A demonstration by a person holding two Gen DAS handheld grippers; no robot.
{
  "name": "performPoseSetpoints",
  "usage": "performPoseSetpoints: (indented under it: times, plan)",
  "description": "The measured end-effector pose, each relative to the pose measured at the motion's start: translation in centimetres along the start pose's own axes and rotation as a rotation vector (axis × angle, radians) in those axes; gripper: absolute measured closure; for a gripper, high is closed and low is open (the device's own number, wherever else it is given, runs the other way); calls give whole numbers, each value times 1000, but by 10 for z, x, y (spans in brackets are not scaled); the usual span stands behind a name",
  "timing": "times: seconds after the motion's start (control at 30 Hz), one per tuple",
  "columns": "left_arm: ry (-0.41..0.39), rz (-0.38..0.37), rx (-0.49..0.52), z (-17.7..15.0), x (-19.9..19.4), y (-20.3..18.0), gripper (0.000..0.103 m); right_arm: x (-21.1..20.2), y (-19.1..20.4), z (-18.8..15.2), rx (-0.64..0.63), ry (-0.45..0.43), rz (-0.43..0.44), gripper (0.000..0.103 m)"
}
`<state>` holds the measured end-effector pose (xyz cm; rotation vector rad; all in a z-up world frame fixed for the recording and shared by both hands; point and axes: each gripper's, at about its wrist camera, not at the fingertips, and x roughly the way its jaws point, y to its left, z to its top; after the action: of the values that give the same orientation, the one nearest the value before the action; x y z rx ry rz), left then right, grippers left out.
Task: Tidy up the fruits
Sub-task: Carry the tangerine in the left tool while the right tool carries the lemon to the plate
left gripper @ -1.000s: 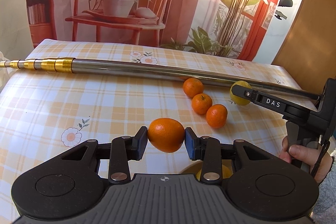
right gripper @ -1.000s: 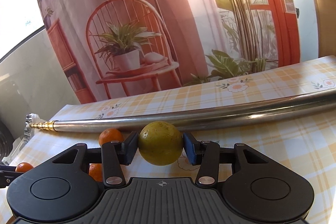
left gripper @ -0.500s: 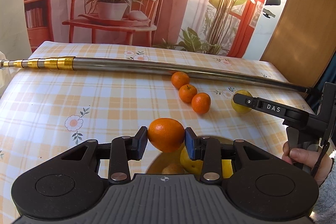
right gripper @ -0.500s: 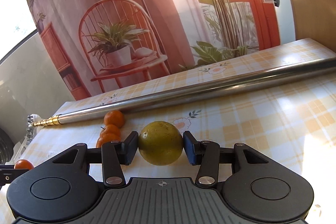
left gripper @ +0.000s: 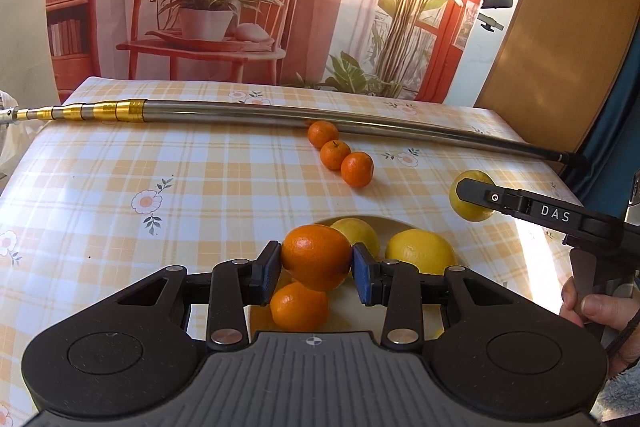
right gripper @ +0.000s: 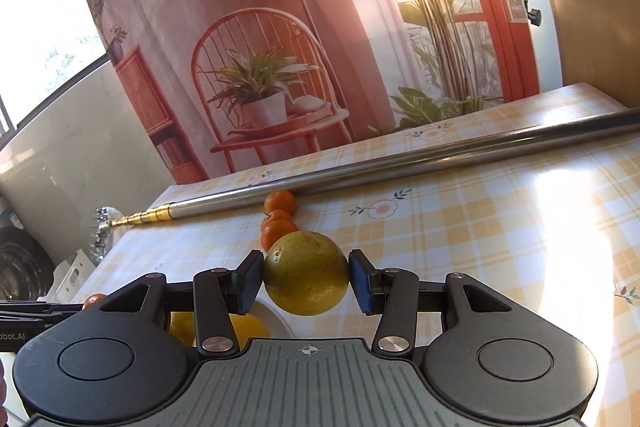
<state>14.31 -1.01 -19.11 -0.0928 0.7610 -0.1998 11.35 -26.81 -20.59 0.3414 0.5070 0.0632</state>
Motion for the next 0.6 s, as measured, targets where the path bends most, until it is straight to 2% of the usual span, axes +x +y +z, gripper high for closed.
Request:
performPoseSetpoints:
  times: [0.33,0.6]
  plan:
    - [4,-7,1,-16,-22,-3,63,-29,22,-30,-15,70,25,60]
    - [11,-19,31,-24,-30,-11,63,-42,33,-40,-60,95,31,60]
